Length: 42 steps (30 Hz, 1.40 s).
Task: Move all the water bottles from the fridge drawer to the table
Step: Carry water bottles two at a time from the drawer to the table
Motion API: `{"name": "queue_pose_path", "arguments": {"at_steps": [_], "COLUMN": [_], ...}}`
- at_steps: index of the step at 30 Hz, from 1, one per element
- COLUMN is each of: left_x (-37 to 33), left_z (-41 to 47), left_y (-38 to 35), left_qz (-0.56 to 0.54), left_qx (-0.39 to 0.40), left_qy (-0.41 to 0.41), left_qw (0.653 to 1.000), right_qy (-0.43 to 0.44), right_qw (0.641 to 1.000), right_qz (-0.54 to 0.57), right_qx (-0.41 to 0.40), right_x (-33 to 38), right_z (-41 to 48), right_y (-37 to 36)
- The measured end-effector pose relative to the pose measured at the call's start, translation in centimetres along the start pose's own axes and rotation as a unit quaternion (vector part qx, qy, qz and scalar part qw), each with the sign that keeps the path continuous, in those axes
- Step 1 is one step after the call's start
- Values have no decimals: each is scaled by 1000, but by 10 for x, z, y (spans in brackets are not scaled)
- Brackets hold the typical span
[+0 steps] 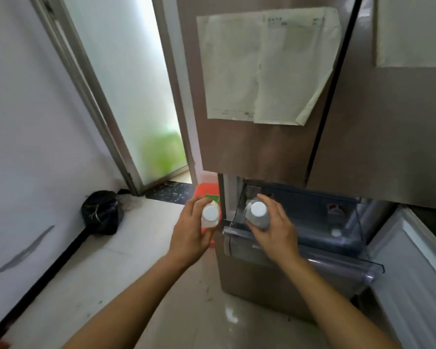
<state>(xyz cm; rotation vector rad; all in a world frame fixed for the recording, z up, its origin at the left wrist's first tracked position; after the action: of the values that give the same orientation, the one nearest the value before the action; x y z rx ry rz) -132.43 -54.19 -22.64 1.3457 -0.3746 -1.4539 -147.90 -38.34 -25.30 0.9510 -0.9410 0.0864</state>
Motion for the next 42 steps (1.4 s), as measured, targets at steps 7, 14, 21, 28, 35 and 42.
{"name": "queue_pose_path", "arguments": {"at_steps": [7,14,21,28,35,42], "left_x": [72,183,261,315,397,473], "left_z": [-113,-298,-480,-619,-696,-725], "left_y": [117,246,363,430,497,583], "left_qz": [1,24,44,77,93,95], "left_qx": [-106,-177,-259,-349,-384,-400], "left_qy": [58,166,306,439,526,571], "left_qw": [993,970,915,825,753,711], "right_qy": [65,146,231,317,348,375], "right_qw": [996,983,935,867,819,780], "right_qz": [5,13,49,48,99,121], "right_qx": [54,111,265,381,446,487], "right_x": [119,278,444,571,671,772], "right_z": [-23,-76,-138,-185,-199,-179], "right_y": [-94,-252,-421,-569,-698,-806]}}
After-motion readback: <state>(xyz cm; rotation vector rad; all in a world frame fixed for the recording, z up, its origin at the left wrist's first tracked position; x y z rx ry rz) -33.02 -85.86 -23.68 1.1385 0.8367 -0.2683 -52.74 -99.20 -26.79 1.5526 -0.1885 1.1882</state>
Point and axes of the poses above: each hand's wrist, its own z-axis towards the middle knuckle, its own y-axis out of the back of the hand, x = y × z, the point moved 3 cm from there along z, towards the middle knuckle, and after that the axes turned 13 degrees about x, right-handed, at the moved point
